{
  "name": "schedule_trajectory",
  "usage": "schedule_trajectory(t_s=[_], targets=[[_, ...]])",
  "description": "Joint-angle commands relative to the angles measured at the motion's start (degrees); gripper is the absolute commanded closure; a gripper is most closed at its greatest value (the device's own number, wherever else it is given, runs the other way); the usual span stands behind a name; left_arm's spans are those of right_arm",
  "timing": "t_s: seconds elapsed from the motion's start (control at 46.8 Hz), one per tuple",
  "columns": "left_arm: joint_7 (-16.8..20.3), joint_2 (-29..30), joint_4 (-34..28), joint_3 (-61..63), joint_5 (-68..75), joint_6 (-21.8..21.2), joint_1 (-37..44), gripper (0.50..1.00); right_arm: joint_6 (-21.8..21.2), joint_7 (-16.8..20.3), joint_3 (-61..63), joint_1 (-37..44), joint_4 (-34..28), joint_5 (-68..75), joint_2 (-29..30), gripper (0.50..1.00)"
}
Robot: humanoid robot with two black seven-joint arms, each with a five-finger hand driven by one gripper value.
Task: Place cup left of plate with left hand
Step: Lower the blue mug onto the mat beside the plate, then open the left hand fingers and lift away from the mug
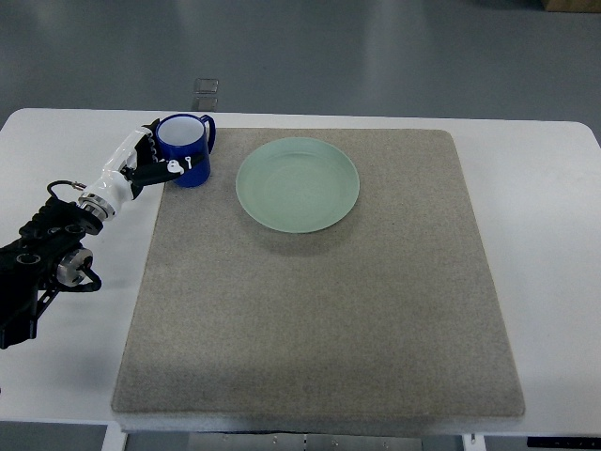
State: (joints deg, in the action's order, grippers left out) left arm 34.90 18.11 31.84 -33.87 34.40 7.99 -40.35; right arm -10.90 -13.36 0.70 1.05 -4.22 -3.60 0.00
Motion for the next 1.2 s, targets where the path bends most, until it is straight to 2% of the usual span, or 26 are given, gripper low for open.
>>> schedule_trajectory(t_s=[0.0, 0.064, 0.128, 0.299, 0.428, 0.919, 1.176], targets=[[0.0, 0.0, 0.1, -0.1, -0.1, 0.0, 0.0, 0.615, 0.0, 0.0, 0.0, 0.0, 0.0, 0.0, 0.0, 0.568], [0.0, -0.1, 0.1, -0.1, -0.1, 0.0, 0.1, 0.607, 0.0, 0.0, 0.0, 0.0, 0.0, 0.0, 0.0, 0.568], [0.0, -0.2, 0.1, -0.1, -0.2, 0.0, 0.1, 0.538, 0.0, 0.0, 0.0, 0.0, 0.0, 0.0, 0.0, 0.568], [0.0, -0.3, 0.2, -0.4, -0.2, 0.1, 0.2, 0.534, 0.0, 0.0, 0.0, 0.0, 0.0, 0.0, 0.0, 0.568], [0.0, -0.1, 0.6, -0.9, -0.2, 0.2, 0.2, 0.506, 0.0, 0.0, 0.0, 0.0, 0.0, 0.0, 0.0, 0.568], [0.0, 1.8, 4.1, -4.3, -1.1, 0.9, -0.3, 0.506, 0.0, 0.0, 0.0, 0.0, 0.0, 0.0, 0.0, 0.568], [-0.1, 2.0, 4.5, -9.4, -1.0, 0.7, -3.5, 0.506, 0.0, 0.0, 0.0, 0.0, 0.0, 0.0, 0.0, 0.568]])
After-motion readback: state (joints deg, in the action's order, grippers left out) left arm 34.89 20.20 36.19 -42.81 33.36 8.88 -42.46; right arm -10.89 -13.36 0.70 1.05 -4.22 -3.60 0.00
